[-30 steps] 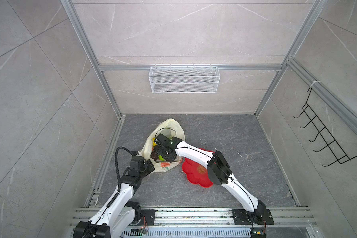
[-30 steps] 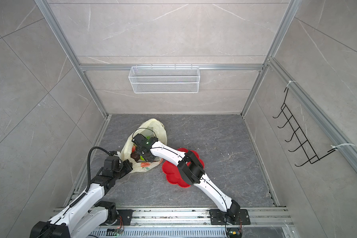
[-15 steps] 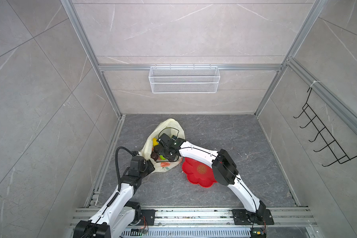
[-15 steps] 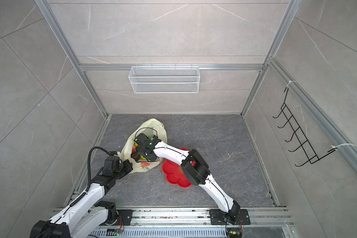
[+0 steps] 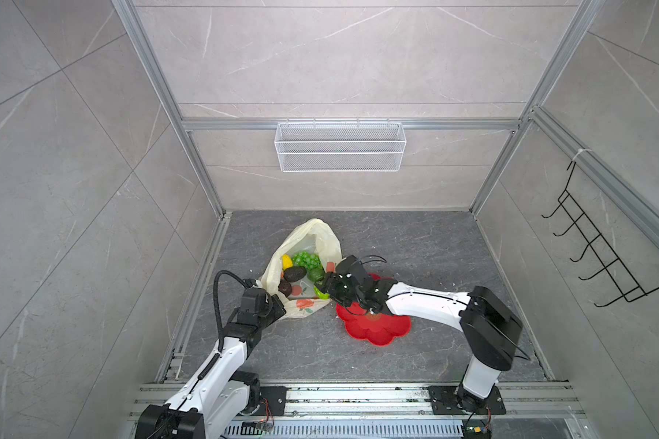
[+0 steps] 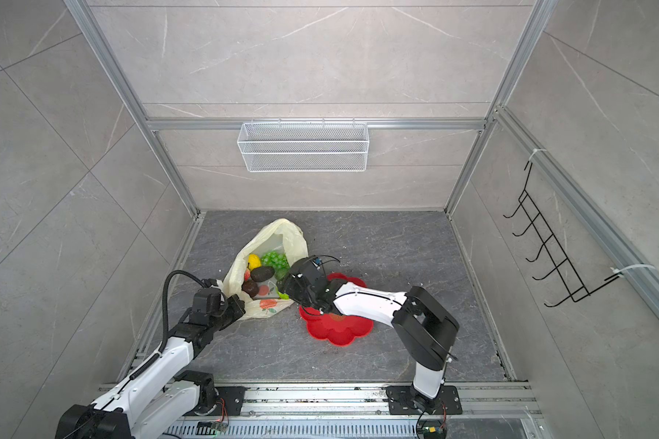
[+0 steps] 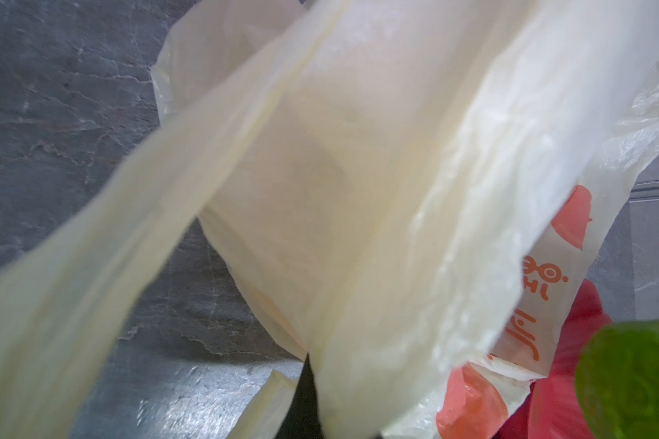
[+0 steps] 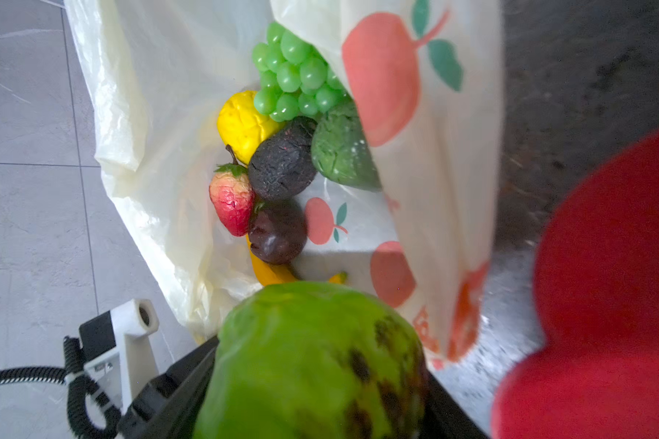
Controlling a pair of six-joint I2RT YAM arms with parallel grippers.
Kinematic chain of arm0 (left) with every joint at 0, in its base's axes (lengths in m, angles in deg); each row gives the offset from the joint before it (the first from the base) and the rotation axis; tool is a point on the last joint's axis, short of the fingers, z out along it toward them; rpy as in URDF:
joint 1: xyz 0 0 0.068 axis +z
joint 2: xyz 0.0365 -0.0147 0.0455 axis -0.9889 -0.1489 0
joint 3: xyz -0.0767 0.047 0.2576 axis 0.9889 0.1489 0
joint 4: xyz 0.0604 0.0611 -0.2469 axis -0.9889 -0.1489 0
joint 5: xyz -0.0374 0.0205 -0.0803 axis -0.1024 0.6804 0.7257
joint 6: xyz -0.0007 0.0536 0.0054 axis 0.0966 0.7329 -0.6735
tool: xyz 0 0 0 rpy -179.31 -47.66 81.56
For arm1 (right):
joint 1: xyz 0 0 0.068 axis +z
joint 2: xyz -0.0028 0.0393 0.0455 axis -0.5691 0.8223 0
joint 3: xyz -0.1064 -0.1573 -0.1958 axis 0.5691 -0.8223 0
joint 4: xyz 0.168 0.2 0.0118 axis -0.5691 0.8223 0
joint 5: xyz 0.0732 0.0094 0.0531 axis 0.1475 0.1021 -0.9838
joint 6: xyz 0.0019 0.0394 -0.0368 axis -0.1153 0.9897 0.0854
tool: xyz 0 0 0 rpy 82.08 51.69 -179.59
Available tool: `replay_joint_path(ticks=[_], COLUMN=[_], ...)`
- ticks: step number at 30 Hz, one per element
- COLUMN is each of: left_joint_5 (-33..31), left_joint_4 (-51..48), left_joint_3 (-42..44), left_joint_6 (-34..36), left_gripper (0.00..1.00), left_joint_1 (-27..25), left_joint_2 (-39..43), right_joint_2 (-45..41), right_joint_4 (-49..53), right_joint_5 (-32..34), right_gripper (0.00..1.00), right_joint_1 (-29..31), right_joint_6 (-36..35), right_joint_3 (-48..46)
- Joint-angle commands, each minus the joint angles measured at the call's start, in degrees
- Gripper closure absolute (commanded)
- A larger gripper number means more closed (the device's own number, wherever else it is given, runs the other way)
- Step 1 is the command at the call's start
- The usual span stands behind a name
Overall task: Take the fake fruits out of the plastic bag
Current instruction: 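Grasp the green custard apple with the right gripper and lift it out of the bag, then lower the custard apple onto the red plate and open the right gripper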
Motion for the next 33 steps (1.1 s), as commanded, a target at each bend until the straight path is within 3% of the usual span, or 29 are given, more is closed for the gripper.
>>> replay_joint_path(ticks=[1, 7, 15, 18, 33], left_joint_5=[-0.2, -0.8, -1.1, -1.3, -1.8], left_joint_4=[1.3, 1.2, 1.8, 2.0, 2.4], left_joint_3=[-0.6, -0.7, -0.4, -0.3, 0.0], left_joint_6=[1.1, 1.8, 2.5, 2.7, 2.9], left_gripper=[1.00, 1.00, 1.00, 1.00, 1.00], left_joint_1=[0.2, 0.2, 0.2, 0.2, 0.2], left_joint_2=[-0.2, 0.5, 1.1, 1.3, 1.7], right_joint_2=[-7.5, -15.2, -11.1, -7.8, 1.7], right_joint_4=[-10.9, -21.1, -38.4, -43.8, -50.7], right_joint_5=[0.0, -0.2, -3.9, -5.5, -8.2], right_gripper=[0.45, 0.47, 0.47, 0.47, 0.40], right_joint_1=[-0.8, -3.9, -8.6, -10.2, -11.8], right_joint_6=[2.0, 4.3, 6.0, 7.2, 10.3], right_joint_3=[-8.7, -23.9, -33.6, -35.4, -35.0])
